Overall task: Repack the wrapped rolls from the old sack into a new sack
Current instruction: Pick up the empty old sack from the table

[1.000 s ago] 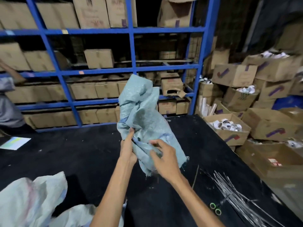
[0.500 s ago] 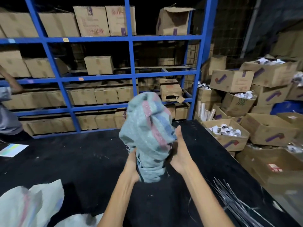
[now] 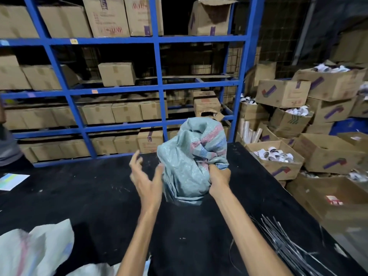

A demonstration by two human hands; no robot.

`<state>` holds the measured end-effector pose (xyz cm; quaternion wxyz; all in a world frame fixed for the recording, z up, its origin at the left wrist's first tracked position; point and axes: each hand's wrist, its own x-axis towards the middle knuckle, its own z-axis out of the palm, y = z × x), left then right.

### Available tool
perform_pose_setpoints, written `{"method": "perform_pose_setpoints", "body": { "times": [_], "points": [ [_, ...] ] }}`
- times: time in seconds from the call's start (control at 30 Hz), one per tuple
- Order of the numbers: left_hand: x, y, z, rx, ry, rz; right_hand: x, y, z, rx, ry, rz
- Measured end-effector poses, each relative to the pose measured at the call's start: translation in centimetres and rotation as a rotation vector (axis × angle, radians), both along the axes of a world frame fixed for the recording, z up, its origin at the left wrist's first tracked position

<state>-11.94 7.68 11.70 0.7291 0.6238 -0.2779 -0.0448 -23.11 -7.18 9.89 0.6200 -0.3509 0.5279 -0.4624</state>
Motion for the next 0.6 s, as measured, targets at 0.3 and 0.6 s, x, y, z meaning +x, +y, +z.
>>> {"method": "perform_pose_setpoints", "body": {
  "times": [0.3,0.6],
  "points": [
    [2.9,-3.5,1.6,0.610,-0.022,-0.537,-3.2,4.8,2.3,-0.462,0.239,0.546],
    [-3.0,0.6,-0.2,0.335,0.718,-0.822,-8.1,5.4,4.8,-0.746,0.069,0.461]
  ]
}}
